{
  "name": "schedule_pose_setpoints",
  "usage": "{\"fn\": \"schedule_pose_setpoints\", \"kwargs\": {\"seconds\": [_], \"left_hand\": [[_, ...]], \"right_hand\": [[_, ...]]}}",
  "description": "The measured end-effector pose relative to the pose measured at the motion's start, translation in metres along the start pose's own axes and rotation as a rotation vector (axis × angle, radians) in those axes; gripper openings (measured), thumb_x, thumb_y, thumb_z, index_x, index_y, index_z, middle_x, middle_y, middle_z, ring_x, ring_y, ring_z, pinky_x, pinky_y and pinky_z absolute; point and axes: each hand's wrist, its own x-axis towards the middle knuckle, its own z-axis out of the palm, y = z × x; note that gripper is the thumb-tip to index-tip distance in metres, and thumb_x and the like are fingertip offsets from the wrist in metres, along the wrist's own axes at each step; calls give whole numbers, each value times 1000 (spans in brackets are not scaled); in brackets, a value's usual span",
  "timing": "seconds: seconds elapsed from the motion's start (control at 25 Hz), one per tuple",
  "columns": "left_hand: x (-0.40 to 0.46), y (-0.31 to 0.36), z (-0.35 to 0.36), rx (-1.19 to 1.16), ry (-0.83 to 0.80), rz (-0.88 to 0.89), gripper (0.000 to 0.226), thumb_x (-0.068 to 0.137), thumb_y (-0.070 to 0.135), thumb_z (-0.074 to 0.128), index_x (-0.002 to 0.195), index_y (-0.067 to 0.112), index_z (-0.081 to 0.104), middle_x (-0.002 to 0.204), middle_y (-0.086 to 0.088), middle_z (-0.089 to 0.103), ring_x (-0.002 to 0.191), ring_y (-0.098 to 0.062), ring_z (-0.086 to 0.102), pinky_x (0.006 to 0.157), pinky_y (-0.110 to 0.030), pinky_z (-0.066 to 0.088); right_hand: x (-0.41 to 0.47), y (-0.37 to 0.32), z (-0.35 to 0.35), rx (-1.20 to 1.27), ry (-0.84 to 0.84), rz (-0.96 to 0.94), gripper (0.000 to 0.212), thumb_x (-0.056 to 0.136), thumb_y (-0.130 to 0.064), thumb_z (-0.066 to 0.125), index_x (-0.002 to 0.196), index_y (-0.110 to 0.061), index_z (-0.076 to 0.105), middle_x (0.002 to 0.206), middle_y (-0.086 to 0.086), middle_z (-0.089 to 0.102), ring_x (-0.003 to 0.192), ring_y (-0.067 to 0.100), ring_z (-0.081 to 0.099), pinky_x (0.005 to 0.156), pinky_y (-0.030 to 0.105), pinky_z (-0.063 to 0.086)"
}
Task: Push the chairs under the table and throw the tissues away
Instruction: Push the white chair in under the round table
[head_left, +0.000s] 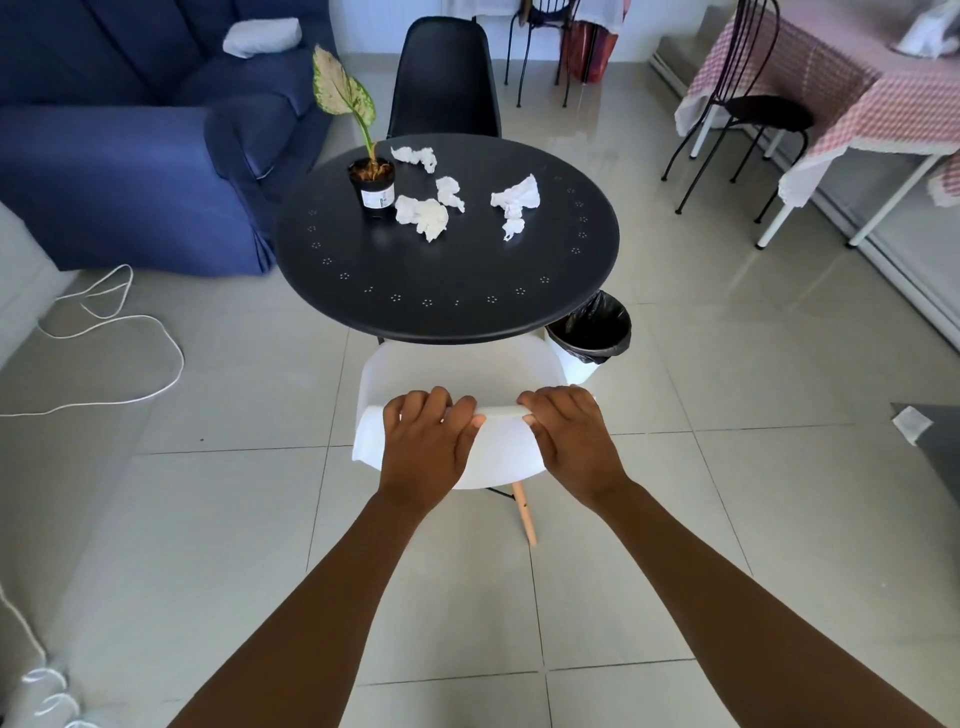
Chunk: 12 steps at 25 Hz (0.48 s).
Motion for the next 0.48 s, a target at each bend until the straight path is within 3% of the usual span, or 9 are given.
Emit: {"fn": "schedule_pose_setpoints", "kwargs": {"seconds": [0.16,0.36,0.48], "left_hand": [[8,8,6,-19,9,-2,55,95,41,19,95,18,68,84,-5,69,76,-24,62,77,-39,52],[24,11,11,-27,2,10,44,92,38,29,95,18,68,83,-5,67,76,-24,60,75,-39,51],[26,5,13,-53,18,20,53,97,40,18,95,19,67,83,-4,66,77,-24,59,75,-38,49]], "right_hand": [[8,14,-4,-26,-76,9,36,91,-21,37,114,-10,61,107,10,66,101,29,57,93,38,45],[18,26,-13,-26,-135,18,44,92,-26,27,121,-12,57,116,9,62,110,28,52,99,39,40],[21,24,-11,-13,-127,25,33,96,-19,39,123,-12,56,118,10,62,112,28,51,101,39,39]]}}
